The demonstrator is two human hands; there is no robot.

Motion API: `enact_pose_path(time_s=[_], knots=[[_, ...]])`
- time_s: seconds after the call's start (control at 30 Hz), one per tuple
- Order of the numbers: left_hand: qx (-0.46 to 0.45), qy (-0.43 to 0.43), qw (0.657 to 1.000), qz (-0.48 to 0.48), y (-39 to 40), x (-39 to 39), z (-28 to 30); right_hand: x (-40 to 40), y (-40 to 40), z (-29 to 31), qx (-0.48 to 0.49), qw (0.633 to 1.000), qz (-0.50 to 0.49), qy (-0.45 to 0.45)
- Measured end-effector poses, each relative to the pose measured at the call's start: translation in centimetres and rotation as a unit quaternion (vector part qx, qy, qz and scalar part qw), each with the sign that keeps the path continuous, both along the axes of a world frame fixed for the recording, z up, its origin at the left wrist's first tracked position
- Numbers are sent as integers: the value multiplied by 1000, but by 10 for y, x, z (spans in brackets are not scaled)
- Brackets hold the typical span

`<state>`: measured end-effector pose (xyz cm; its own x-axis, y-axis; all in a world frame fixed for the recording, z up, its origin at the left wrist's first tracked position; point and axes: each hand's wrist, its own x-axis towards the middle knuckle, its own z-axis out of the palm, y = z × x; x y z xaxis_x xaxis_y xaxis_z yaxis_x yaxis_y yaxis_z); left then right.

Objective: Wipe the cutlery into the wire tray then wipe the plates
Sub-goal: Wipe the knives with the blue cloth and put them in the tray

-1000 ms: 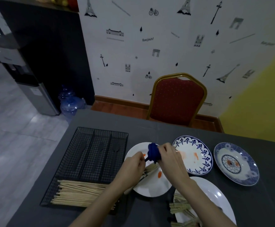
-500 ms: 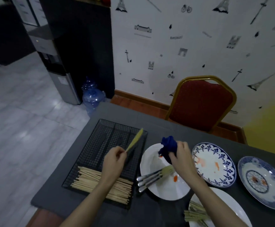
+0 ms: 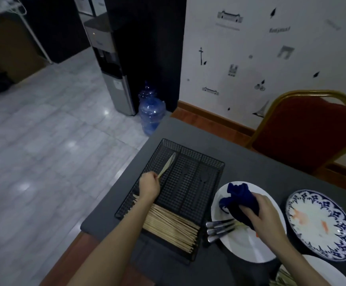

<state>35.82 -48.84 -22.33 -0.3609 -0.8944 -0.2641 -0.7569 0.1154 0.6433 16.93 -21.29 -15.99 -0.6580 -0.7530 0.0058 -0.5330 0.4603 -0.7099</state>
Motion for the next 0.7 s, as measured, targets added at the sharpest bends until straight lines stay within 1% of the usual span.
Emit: enact_pose_path(time_s=[0.13,0.23,0.3,0.37,0.43,0.47,0.5,0.53,0.57,0.63,0.67,0.7], knots=[[-18,-54,997,-59,-3,-1,-11,-5,9,1,-6,1000,-8,2],[-77,-73,991,-81,1,-4,-14,-5,17,4,-14,999,-33,-1],[-132,-42,986,-87,10,-12,-6,-5,22,5,-17,998,-52,8],[-173,31,977,-124,28,-25,9,-4,26,10,-34,997,-70,5],[-191,96,956,-202,56,-45,23,-3,37,18,-55,994,-99,-12],[-186,109,944,-248,72,-54,27,-3,42,22,-62,991,-114,-18],[-168,104,934,-297,88,-63,29,-3,48,25,-66,989,-128,-19],[-147,83,923,-347,106,-71,29,-3,57,28,-68,987,-143,-15],[-134,37,908,-395,123,-78,27,-4,65,30,-70,985,-155,-14],[-168,-78,862,-472,149,-86,24,-5,83,33,-74,981,-178,-13],[-187,-116,843,-490,156,-87,21,-4,91,34,-75,979,-187,-12],[-196,-141,834,-496,160,-88,18,-3,99,35,-77,978,-196,-11]])
